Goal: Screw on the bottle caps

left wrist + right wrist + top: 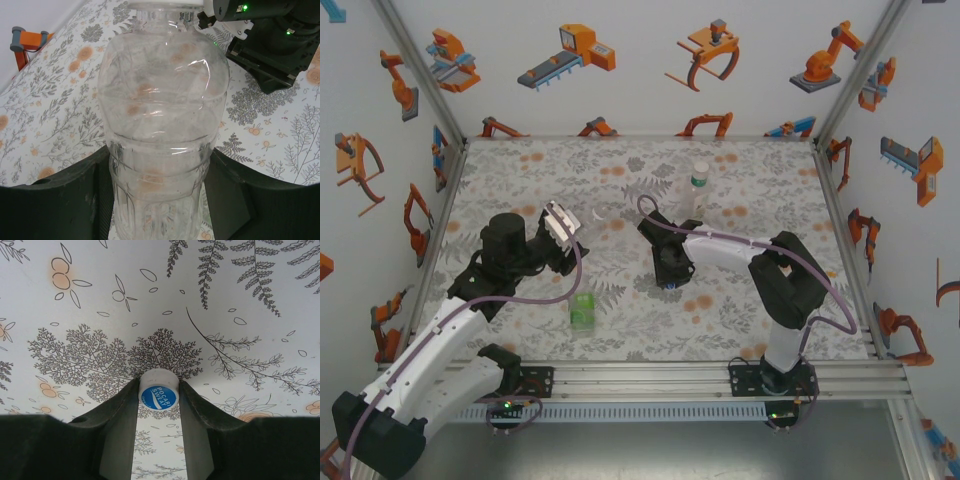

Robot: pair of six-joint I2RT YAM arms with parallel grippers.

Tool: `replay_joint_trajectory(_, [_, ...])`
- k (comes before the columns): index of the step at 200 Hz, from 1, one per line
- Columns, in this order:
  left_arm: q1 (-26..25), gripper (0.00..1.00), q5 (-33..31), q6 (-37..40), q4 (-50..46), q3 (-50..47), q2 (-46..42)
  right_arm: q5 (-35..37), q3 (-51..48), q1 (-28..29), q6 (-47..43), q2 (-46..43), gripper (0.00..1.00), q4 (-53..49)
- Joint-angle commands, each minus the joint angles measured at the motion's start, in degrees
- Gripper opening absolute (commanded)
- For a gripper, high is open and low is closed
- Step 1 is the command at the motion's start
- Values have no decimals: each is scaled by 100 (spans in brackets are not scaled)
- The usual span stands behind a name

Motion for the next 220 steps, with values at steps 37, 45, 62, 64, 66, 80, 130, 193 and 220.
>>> replay_joint_trajectory(37, [-30, 0, 93, -34, 57, 144, -86, 112, 48, 40, -148, 92, 39, -27])
replay_joint_trajectory(45, [-32, 0, 96, -38, 55, 136, -107, 103, 54, 45, -155, 94, 39, -34])
replay_joint_trajectory(62, [-33, 0, 66, -30, 52, 126, -120, 82, 80, 40, -190, 115, 39, -43])
replay_joint_trajectory(64, [-34, 0, 66, -31, 48, 128, -124, 89, 89, 40, -192, 119, 39, -54])
replay_joint_trajectory(66, [-32, 0, 68, -26, 54, 131, -125, 93, 93, 40, -197, 117, 39, -53])
replay_joint_trajectory(80, [-33, 0, 70, -13, 61, 137, -124, 110, 110, 42, -215, 142, 40, -81])
replay_joint_trajectory(130, [-41, 0, 86, -13, 56, 135, -103, 90, 112, 41, -227, 172, 40, -58])
replay_joint_trajectory(193, [-52, 0, 57, -2, 39, 135, -91, 78, 92, 40, -232, 164, 39, -29])
replay_joint_trajectory(220, [-58, 0, 38, 30, 40, 126, -112, 91, 100, 40, -252, 155, 36, -52])
